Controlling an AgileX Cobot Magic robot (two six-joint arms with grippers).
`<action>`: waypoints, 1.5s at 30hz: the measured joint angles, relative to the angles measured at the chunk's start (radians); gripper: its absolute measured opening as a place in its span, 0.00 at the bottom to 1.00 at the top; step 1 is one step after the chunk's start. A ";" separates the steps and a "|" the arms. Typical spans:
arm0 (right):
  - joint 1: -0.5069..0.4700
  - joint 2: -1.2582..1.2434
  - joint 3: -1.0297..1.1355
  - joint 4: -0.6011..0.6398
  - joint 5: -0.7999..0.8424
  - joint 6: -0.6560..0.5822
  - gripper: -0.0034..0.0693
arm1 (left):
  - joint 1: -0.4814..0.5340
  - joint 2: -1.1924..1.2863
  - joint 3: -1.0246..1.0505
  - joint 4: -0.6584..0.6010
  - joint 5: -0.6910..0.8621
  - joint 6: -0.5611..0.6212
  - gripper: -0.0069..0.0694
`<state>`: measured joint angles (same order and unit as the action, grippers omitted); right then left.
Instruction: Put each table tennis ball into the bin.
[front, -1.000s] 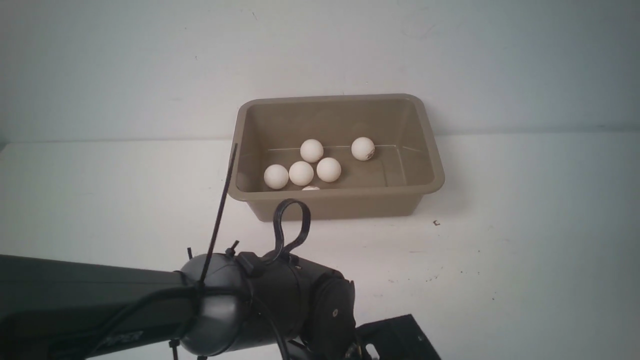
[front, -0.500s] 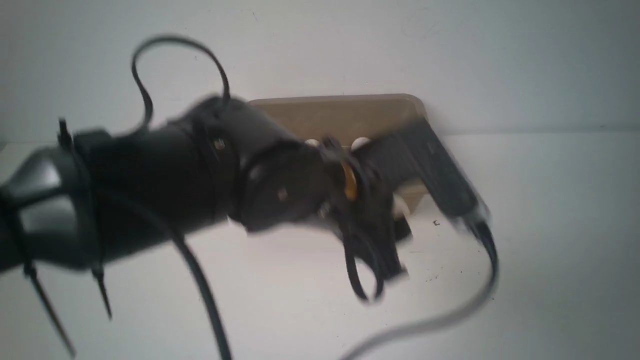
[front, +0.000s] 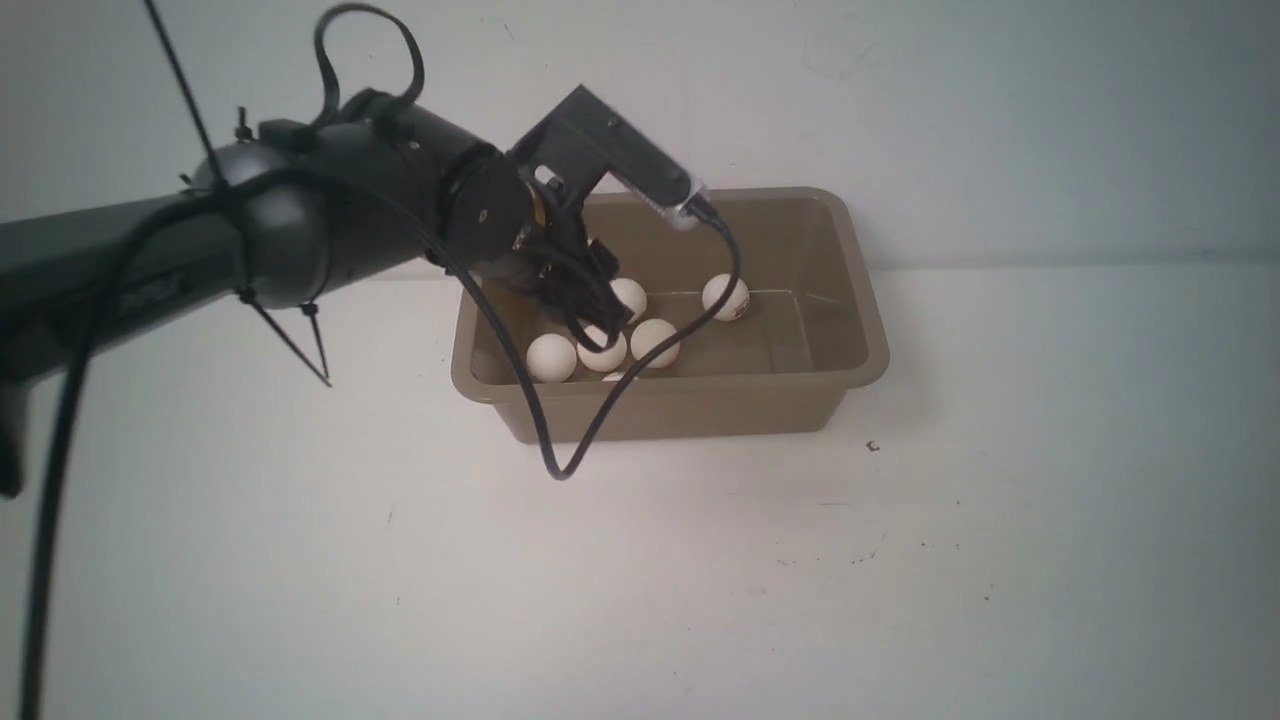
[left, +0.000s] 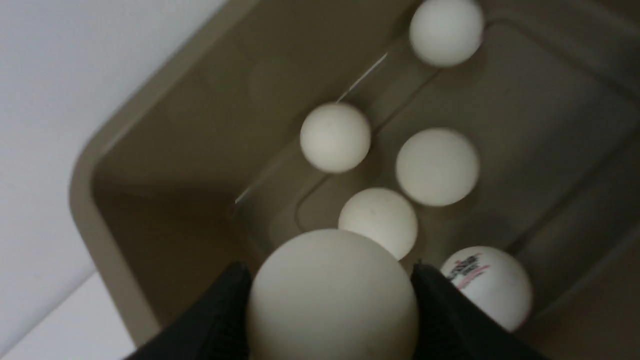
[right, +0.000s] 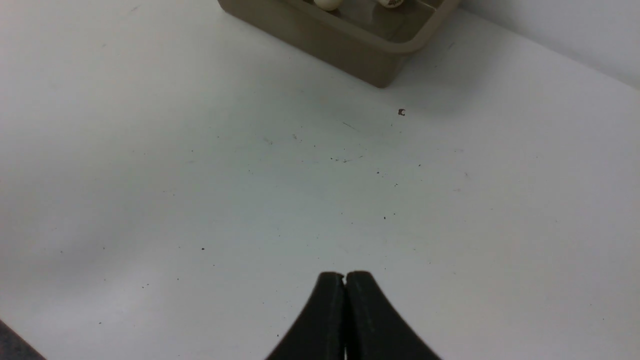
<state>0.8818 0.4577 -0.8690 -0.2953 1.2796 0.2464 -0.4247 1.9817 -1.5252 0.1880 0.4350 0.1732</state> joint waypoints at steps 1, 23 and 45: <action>0.000 0.000 0.000 0.001 0.000 0.001 0.03 | 0.005 0.015 -0.007 -0.002 0.000 -0.001 0.55; 0.000 -0.125 0.000 -0.174 -0.027 -0.003 0.03 | -0.034 -0.315 -0.150 -0.062 0.244 0.073 0.11; 0.000 -0.483 0.140 -0.302 0.008 -0.004 0.03 | -0.066 -1.161 0.869 -0.287 0.003 0.118 0.09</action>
<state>0.8818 -0.0252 -0.7289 -0.5971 1.2875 0.2425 -0.4905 0.8211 -0.6560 -0.0993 0.4377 0.2916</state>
